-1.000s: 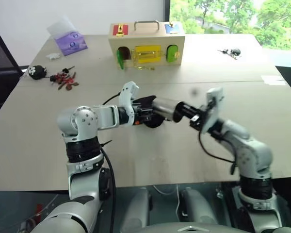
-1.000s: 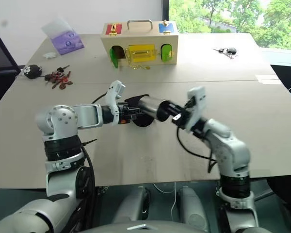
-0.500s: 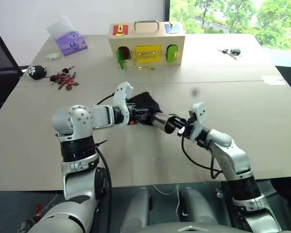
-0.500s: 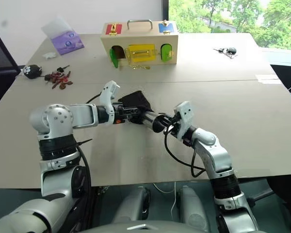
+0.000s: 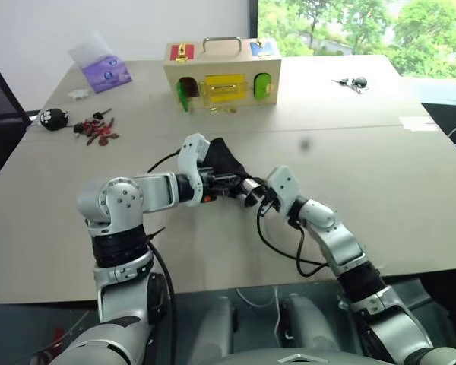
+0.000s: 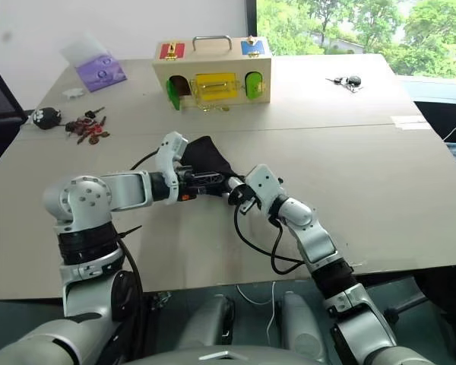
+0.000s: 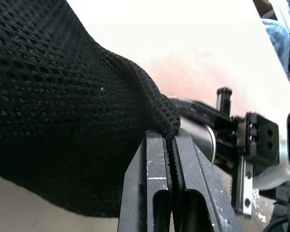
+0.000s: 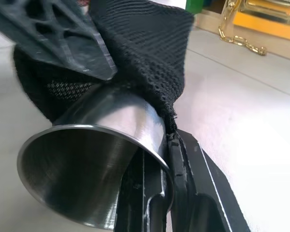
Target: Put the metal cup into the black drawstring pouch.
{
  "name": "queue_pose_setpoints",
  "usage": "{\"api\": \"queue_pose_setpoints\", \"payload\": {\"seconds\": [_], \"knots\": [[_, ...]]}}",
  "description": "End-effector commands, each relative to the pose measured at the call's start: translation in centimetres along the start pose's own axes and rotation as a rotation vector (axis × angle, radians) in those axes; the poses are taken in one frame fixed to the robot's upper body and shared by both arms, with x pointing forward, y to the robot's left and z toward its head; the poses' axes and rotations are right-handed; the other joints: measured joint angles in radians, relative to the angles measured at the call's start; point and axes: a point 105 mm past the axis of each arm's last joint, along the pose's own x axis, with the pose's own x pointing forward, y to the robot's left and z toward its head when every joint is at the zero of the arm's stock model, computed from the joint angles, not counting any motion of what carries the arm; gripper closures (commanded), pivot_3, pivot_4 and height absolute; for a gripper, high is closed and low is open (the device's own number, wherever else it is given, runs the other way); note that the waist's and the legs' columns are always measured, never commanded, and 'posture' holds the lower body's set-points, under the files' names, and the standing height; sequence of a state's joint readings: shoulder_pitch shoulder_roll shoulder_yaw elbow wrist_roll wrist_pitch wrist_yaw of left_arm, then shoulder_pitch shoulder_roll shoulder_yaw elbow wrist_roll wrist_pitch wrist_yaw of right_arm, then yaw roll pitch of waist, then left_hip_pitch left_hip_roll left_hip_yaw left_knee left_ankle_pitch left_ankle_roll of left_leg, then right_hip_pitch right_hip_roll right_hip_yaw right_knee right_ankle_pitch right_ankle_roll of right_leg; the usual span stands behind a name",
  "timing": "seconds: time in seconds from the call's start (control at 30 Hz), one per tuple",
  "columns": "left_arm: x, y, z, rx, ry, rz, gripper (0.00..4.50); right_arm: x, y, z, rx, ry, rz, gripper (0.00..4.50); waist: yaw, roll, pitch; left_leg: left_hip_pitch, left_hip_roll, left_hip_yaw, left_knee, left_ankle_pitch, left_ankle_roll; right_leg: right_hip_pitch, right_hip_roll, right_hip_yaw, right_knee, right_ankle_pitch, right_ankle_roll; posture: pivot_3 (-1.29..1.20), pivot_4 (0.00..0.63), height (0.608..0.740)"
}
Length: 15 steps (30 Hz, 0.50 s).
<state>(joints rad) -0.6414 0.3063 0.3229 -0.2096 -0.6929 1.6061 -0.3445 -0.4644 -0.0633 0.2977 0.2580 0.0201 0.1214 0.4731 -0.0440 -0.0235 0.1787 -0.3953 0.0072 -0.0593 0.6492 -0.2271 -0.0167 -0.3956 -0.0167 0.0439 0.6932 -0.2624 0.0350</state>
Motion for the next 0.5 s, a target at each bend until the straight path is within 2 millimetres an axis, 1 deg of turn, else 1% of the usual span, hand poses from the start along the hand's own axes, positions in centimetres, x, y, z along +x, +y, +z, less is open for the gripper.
{"api": "queue_pose_setpoints", "payload": {"seconds": [0.03,0.07,0.13,0.2,0.23,0.27,0.33,0.4,0.47,0.5], "knots": [[-0.5,-2.0,0.7,0.070,-0.041,-0.073,4.50,1.7,0.9,-1.8,0.126,0.095,0.033,4.48,-0.002,0.000,0.000,0.000,0.000,0.000,0.000,0.000,0.000,0.000,0.000,0.000,0.000,0.000,0.000,0.00,0.150,0.740],[-0.5,-2.3,0.8,0.074,-0.050,-0.085,4.50,2.2,1.3,-1.8,0.166,0.109,0.046,4.48,-0.004,0.000,0.000,0.000,0.000,0.000,0.000,0.000,-0.001,0.000,0.001,0.000,0.000,0.000,0.000,0.00,0.150,0.740],[-0.7,-2.8,1.0,0.083,-0.068,-0.104,4.50,3.6,1.7,-1.1,0.306,0.108,0.049,4.48,-0.007,0.000,0.000,0.001,0.001,0.000,0.000,0.001,-0.001,0.000,0.001,0.001,0.001,0.000,0.000,0.00,0.150,0.740],[-0.8,-3.6,1.0,0.111,-0.084,-0.123,4.50,5.0,2.2,0.3,0.533,0.082,0.058,4.48,-0.008,0.000,0.000,0.000,0.002,-0.001,0.000,0.001,-0.001,0.000,0.001,0.000,0.001,0.000,0.000,0.00,0.150,0.740],[-0.9,-4.1,1.0,0.118,-0.099,-0.138,4.50,5.6,2.3,1.1,0.602,0.063,0.060,4.48,-0.010,0.000,0.000,0.000,0.001,-0.001,0.000,0.001,-0.001,-0.001,0.001,0.000,0.001,0.000,0.000,0.00,0.150,0.740],[-1.0,-4.7,1.3,0.109,-0.132,-0.175,4.50,6.1,2.4,1.6,0.554,0.059,0.049,4.48,0.001,0.000,0.000,-0.001,0.002,-0.001,0.000,0.000,-0.001,-0.001,0.001,0.000,0.000,0.000,-0.001,0.00,0.150,0.740],[-1.1,-5.4,1.6,0.089,-0.170,-0.216,4.50,6.6,2.6,2.3,0.188,0.061,0.049,4.48,0.002,0.000,0.000,-0.003,0.000,-0.003,-0.001,0.000,-0.001,-0.001,-0.002,-0.002,-0.002,0.000,0.000,0.00,0.150,0.740],[-1.0,-5.6,1.7,0.060,-0.196,-0.229,4.50,6.7,2.9,2.4,-0.062,0.051,0.064,4.48,0.001,0.000,0.000,-0.004,-0.001,-0.002,-0.001,0.000,0.000,-0.001,-0.001,-0.002,-0.004,0.000,0.000,0.00,0.150,0.740],[-1.1,-6.4,2.2,0.009,-0.245,-0.298,4.50,6.8,2.7,2.5,-0.301,0.035,0.053,4.48,0.002,0.000,0.001,-0.004,-0.001,-0.002,-0.002,0.000,-0.001,-0.002,-0.001,-0.002,-0.004,0.000,0.000,0.00,0.150,0.740],[-1.2,-6.7,2.3,-0.004,-0.257,-0.327,4.50,6.8,2.5,2.6,-0.372,0.021,0.050,4.48,0.003,0.000,0.001,-0.004,-0.001,-0.002,-0.003,0.000,-0.001,-0.002,-0.001,-0.002,-0.004,0.000,0.000,0.00,0.150,0.740]]}}
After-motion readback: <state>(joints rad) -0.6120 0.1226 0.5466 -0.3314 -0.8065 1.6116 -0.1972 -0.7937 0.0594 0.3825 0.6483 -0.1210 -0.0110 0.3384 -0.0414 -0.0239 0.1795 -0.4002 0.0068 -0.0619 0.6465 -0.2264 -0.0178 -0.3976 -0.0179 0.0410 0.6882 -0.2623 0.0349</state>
